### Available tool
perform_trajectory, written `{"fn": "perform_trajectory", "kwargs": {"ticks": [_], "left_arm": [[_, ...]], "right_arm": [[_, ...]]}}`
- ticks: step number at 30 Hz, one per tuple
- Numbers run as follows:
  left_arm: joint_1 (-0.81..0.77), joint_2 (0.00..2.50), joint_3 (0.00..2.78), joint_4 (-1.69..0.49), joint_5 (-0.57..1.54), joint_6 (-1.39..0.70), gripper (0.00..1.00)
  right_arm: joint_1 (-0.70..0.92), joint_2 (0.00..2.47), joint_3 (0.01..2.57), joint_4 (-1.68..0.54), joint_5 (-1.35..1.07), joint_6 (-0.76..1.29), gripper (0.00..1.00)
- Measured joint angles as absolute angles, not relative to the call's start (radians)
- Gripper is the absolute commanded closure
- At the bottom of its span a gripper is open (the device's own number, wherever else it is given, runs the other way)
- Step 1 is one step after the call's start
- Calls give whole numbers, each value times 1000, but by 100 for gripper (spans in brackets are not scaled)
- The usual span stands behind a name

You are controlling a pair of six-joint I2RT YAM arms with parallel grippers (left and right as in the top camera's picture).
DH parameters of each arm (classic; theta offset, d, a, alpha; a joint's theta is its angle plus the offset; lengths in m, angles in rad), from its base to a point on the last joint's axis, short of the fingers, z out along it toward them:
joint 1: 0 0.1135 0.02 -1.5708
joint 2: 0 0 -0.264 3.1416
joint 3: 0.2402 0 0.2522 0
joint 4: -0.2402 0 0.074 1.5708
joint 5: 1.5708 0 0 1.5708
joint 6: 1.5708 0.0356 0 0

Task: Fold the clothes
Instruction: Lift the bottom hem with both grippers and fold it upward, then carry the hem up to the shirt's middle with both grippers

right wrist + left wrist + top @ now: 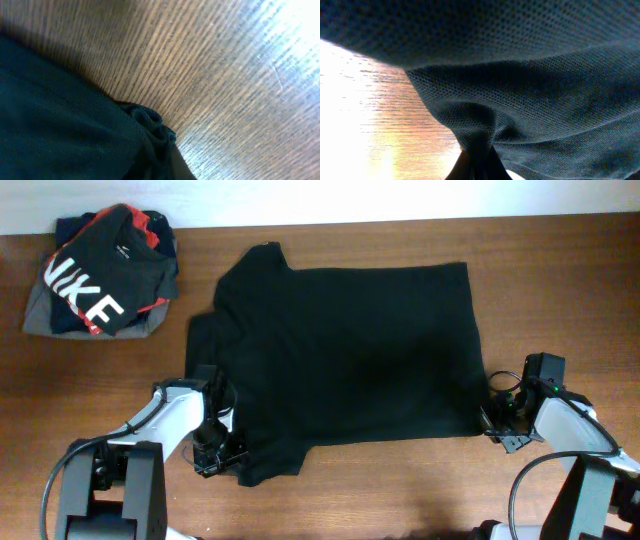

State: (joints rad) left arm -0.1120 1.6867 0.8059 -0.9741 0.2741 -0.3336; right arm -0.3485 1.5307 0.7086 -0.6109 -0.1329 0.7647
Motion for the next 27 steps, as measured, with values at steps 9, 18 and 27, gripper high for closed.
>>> {"fn": "perform_trajectory", "kwargs": {"ticks": [9,18,27], "left_arm": [[-112,1686,806,-1025,281,-334,99],[-112,1585,846,-1023,281,-333,99],[-112,1515,953,-915,281,-333,99]], "right_arm": [[-350,1538,728,-685,-137,764,96],[-350,1542,741,-731,-137,763,96],[-350,1542,808,-731,-149,764,96]]}}
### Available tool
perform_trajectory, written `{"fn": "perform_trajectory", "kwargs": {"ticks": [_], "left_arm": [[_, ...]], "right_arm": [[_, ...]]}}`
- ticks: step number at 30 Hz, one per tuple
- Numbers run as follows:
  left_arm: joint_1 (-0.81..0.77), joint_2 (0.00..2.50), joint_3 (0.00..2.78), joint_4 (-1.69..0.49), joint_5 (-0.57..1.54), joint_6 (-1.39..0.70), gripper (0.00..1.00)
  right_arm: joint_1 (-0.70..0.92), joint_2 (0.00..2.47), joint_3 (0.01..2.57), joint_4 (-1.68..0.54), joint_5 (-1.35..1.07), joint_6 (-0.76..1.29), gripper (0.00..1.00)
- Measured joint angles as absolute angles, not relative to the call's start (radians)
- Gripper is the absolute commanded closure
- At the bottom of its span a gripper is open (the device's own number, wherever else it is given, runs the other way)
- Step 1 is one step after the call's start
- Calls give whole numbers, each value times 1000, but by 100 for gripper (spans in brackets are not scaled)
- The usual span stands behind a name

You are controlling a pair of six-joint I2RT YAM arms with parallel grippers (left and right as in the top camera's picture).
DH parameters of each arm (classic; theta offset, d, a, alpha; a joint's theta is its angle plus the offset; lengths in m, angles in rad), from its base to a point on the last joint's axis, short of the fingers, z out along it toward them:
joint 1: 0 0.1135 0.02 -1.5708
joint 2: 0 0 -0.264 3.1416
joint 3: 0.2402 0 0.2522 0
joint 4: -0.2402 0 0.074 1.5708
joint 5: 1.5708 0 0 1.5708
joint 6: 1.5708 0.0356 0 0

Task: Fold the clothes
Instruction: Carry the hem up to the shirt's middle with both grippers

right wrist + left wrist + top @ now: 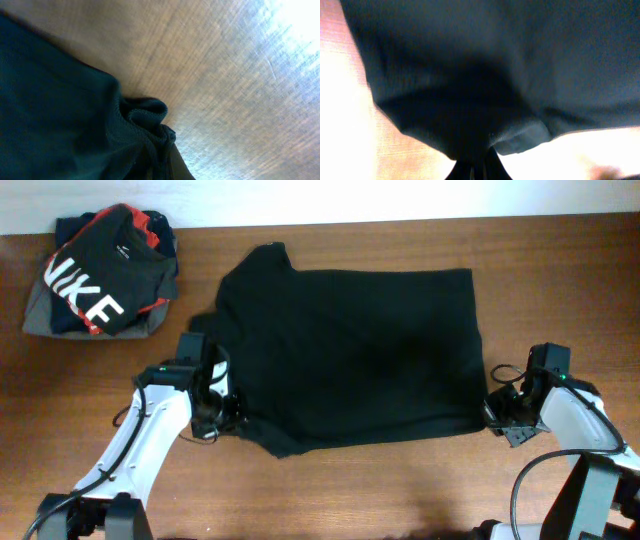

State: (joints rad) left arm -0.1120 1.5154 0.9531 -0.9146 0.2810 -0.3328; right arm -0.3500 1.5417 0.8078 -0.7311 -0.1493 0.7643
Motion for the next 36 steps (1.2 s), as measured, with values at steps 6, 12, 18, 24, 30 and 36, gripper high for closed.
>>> {"fn": "perform_trajectory", "kwargs": {"ticks": [6,12,18,24,30,36], "left_arm": [[-112,1515,955,-779,281,-333,99],[-112,1515,956,-653,281,-333,99],[-112,1515,987,-653,280,-333,99],[-112,1515,1053,-664,220,-333,99],[-112,1515,1062,-640,155,-333,99],[-115,1515,1063,-613,74,-333,99]], "right_arm": [[-350,1542,824,-689,-158,770,96],[-350,1542,825,-648,-160,801,96],[-350,1542,826,-646,-164,813,96],[-350,1542,830,-612,-183,816,96],[-350,1542,836,-537,-215,816,96],[-337,1542,836,-456,-232,817,96]]}}
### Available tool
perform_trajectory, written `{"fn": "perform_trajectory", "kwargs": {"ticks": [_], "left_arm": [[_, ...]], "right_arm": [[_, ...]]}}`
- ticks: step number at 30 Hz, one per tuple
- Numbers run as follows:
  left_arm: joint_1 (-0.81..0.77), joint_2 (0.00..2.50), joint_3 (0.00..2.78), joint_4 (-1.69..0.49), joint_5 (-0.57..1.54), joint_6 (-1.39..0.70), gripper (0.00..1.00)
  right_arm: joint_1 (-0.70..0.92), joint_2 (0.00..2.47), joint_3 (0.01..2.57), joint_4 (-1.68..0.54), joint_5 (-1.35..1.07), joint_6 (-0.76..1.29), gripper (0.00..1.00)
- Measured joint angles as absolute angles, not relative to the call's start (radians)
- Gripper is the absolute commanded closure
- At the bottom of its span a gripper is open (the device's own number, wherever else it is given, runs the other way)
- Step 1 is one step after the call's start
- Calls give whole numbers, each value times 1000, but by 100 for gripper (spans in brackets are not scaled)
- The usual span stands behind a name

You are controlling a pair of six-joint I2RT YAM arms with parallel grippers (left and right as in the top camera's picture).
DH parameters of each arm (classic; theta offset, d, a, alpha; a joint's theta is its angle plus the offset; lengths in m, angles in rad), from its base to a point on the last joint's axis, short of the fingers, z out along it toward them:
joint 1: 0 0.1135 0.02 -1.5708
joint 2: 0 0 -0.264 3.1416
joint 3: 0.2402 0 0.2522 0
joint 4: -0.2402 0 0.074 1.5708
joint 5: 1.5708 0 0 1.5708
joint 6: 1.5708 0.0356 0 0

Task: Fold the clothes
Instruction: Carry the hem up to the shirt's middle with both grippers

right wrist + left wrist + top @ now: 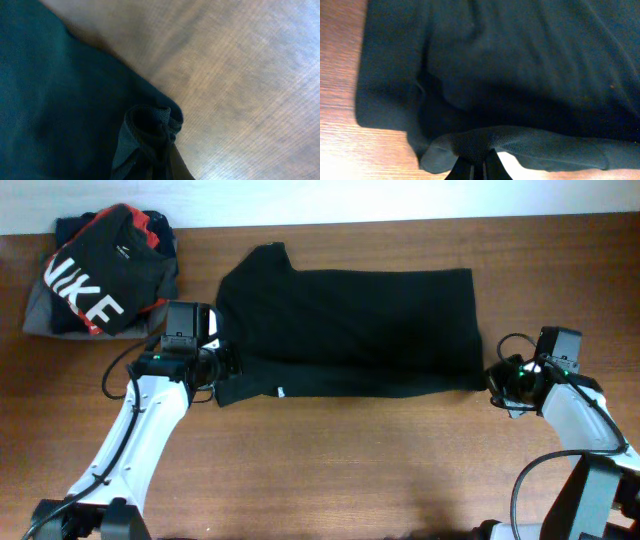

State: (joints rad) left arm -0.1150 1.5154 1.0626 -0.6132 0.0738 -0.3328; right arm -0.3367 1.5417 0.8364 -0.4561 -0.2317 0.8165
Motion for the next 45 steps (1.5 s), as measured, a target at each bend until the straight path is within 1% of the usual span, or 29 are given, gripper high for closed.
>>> {"fn": "perform_trajectory", "kwargs": {"ticks": [5,6,8,11,16,20,25,31,39,40,41,42,45], "left_arm": [[-116,1530,1063,-595,39,-333,99],[-116,1535,1063,-595,34,-333,99],[-116,1548,1063,-590,23,-333,99],[-116,1565,1063,-569,5,-333,99],[-116,1575,1063,-489,-20,-333,99],[-116,1584,1065,-416,-27,-333,99],[-116,1610,1066,-381,-28,-333,99],[-116,1660,1066,-354,-28,-333,99],[-116,1695,1066,-286,-28,-333,99],[-116,1695,1066,-273,-28,-333,99],[-116,1695,1066,-259,-28,-333,98],[-116,1695,1066,-251,-28,-333,92],[-116,1695,1066,-233,-28,-329,82]], "right_arm": [[-276,1542,838,-365,-231,817,96],[-261,1542,838,-348,-231,818,93],[-233,1542,840,-327,-229,818,91],[-203,1542,840,-319,-210,820,90],[-187,1542,840,-320,-165,824,91],[-187,1542,840,-320,-125,826,91],[-187,1543,840,-320,-98,827,90],[-187,1585,840,-316,-89,829,95],[-187,1614,840,-263,-78,830,96],[-187,1614,840,-252,-76,830,94],[-187,1614,840,-245,-75,831,87],[-187,1614,841,-242,-74,834,78],[-187,1614,841,-237,-68,835,65]]}}
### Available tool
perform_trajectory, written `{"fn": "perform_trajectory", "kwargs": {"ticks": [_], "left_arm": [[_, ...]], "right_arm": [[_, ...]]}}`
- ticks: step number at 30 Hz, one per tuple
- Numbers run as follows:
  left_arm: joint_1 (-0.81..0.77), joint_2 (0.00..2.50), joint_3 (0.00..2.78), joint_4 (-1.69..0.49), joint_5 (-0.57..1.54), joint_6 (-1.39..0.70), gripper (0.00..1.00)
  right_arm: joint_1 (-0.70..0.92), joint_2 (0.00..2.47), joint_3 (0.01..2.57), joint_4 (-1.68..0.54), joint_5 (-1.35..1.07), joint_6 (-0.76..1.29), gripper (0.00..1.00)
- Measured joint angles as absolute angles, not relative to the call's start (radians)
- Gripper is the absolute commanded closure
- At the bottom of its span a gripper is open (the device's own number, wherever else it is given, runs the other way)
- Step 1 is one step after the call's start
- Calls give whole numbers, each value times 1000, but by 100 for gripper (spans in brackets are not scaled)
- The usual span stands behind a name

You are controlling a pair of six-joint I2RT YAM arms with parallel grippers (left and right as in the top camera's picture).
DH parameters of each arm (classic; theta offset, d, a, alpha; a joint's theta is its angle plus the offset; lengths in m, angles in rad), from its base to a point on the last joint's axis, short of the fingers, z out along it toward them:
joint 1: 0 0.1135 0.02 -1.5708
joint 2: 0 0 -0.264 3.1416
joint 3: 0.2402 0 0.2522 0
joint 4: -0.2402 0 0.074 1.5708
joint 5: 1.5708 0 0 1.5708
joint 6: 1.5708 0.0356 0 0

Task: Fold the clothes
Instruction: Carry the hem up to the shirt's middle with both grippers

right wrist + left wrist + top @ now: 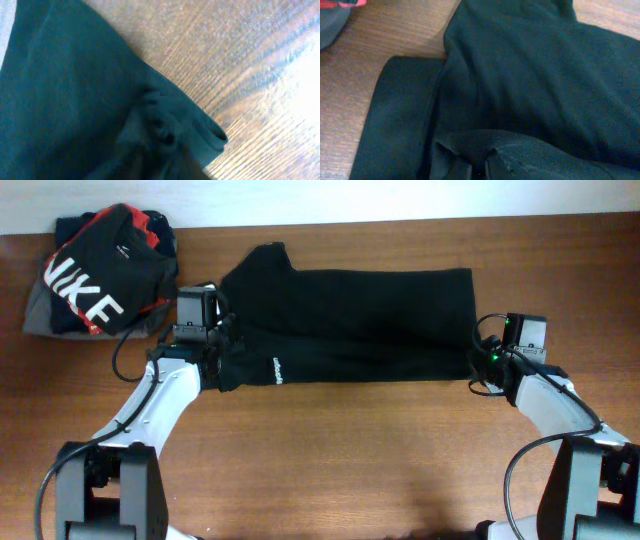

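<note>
A black shirt (350,320) lies across the back half of the wooden table (350,460), doubled over lengthwise, with a small white logo showing on its front fold. My left gripper (215,348) is shut on the shirt's left end; in the left wrist view the cloth (520,100) bunches between the fingertips (496,167) of the gripper (481,171). My right gripper (484,360) is shut on the shirt's right end. The right wrist view shows a rolled hem (200,125) just ahead of that gripper (165,167), whose fingers are buried in fabric.
A pile of folded clothes (100,275), topped by a dark shirt with white and red lettering, sits at the back left corner, close to my left arm. Bare wood runs along the front of the table, and the back edge lies just behind the shirt.
Both grippers have moved a little farther toward the back with the cloth still held. The shirt's front fold sits farther back, and a white logo now shows on it.
The shirt lay spread flat, with both grippers shut on its near corners. Then the near edge was raised and farther back at the left. Later the near half lay over the far half, and now the doubled shirt is narrower still.
</note>
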State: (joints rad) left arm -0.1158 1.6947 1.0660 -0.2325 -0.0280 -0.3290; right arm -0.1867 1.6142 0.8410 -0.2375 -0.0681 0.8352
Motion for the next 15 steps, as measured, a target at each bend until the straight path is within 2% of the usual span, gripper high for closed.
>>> {"fn": "perform_trajectory", "kwargs": {"ticks": [1,2,4,5,7,9,10,15], "left_arm": [[-116,1695,1066,-224,-31,-328,76],[-116,1695,1066,-213,-35,-325,56],[-116,1695,1067,-188,-35,-326,28],[-116,1695,1067,-175,-35,-326,22],[-116,1695,1068,-153,-35,-326,15],[-116,1695,1069,-141,-35,-326,13],[-116,1695,1069,-141,-35,-326,8],[-116,1694,1090,-268,-35,-322,7]], "right_arm": [[-187,1614,841,-237,-67,835,59],[-187,1614,841,-237,-65,832,48],[-187,1614,841,-237,-64,832,36],[-187,1614,841,-237,-61,825,35],[-187,1615,842,-237,-60,829,35],[-187,1615,842,-237,-64,829,35],[-187,1615,842,-237,-69,827,34],[-187,1615,845,-233,-133,767,31]]}}
